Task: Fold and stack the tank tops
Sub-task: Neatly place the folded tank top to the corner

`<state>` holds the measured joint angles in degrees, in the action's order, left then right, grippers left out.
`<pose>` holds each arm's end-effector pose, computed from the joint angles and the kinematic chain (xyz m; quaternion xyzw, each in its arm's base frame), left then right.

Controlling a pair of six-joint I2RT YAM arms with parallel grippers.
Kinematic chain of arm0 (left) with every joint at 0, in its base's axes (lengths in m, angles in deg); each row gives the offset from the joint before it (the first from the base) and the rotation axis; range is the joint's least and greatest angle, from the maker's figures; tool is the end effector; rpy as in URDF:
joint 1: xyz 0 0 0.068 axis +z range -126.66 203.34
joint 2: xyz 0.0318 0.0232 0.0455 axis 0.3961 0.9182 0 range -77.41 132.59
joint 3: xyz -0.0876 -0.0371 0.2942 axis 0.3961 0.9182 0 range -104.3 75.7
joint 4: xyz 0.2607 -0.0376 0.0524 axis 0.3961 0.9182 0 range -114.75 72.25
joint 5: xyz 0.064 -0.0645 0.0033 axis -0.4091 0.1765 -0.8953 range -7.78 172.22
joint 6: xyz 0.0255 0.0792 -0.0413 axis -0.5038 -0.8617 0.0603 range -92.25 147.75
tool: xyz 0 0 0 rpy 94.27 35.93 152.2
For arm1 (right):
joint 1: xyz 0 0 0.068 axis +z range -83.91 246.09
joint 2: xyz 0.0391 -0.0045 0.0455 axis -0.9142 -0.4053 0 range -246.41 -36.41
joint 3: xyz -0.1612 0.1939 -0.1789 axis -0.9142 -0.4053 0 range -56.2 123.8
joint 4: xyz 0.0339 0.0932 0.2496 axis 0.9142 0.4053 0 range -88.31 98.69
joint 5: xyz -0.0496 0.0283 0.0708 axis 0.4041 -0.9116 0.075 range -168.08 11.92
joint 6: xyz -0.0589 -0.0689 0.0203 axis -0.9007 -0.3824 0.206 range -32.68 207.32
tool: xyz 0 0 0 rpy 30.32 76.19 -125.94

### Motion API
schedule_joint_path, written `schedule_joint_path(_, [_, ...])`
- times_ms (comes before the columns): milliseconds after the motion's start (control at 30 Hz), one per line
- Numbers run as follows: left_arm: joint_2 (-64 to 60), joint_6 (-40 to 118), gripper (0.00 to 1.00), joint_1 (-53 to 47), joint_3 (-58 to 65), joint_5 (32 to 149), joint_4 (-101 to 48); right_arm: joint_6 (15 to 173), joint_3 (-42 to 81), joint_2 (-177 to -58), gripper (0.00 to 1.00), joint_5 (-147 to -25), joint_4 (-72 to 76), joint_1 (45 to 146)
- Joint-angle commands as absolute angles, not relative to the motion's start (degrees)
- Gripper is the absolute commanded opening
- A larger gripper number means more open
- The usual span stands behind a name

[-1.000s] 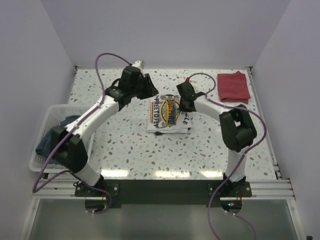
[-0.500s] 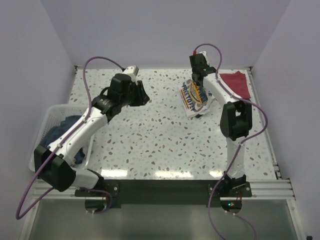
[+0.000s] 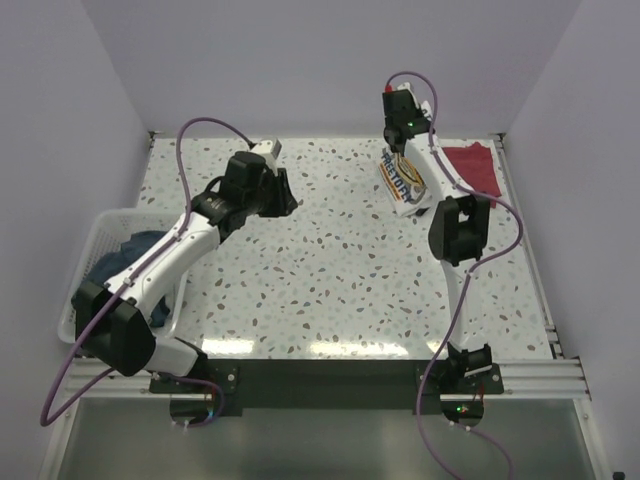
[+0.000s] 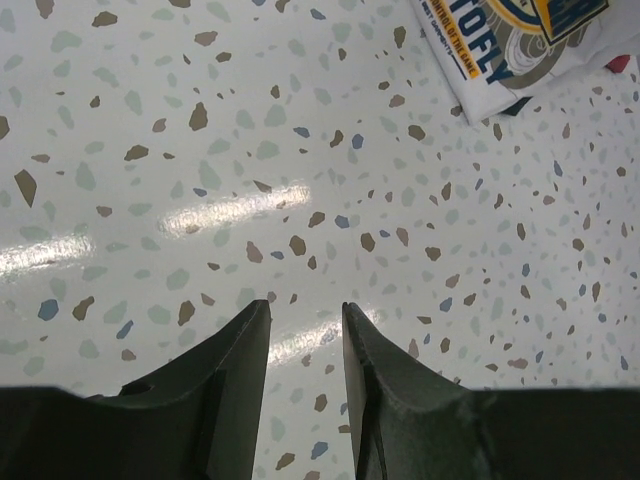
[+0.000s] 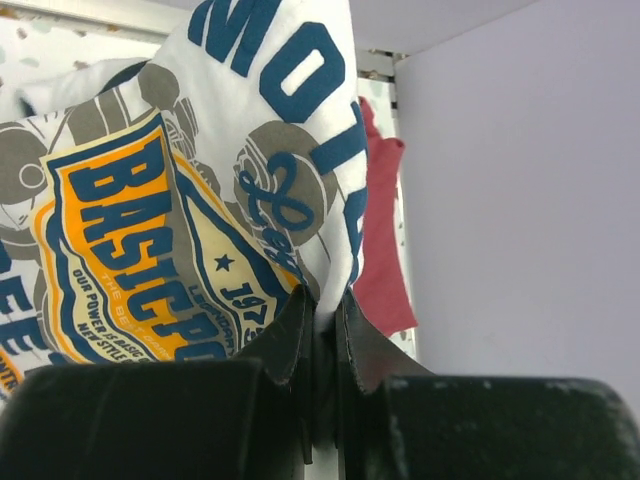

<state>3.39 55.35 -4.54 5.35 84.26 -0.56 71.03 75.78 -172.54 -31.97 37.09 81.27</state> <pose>0.3175 -0.1712 0.3347 0.0104 0.8854 -0.2301 0.4037 0.5903 0.0978 0.2799 -0.0651 0.8465 -0.3580 0.3887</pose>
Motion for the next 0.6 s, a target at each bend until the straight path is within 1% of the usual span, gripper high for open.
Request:
schedule_joint_path(0, [3.5, 53.4, 0.4, -4.1, 5.6, 85.9, -3.0, 66.4, 79.9, -171.5, 0.0, -27.6, 34.1, 79.8])
schedule_joint_path(300, [4.7, 53.6, 0.39, -4.0, 5.7, 87.9, -3.5, 62.8, 81.6, -171.1, 0.0, -26.5, 30.4, 77.6])
schedule_joint_path(567, [5.3, 53.6, 0.39, -3.9, 5.9, 88.8, -3.7, 62.9, 80.4, -169.5, 0.0, -27.4, 29.0, 75.8])
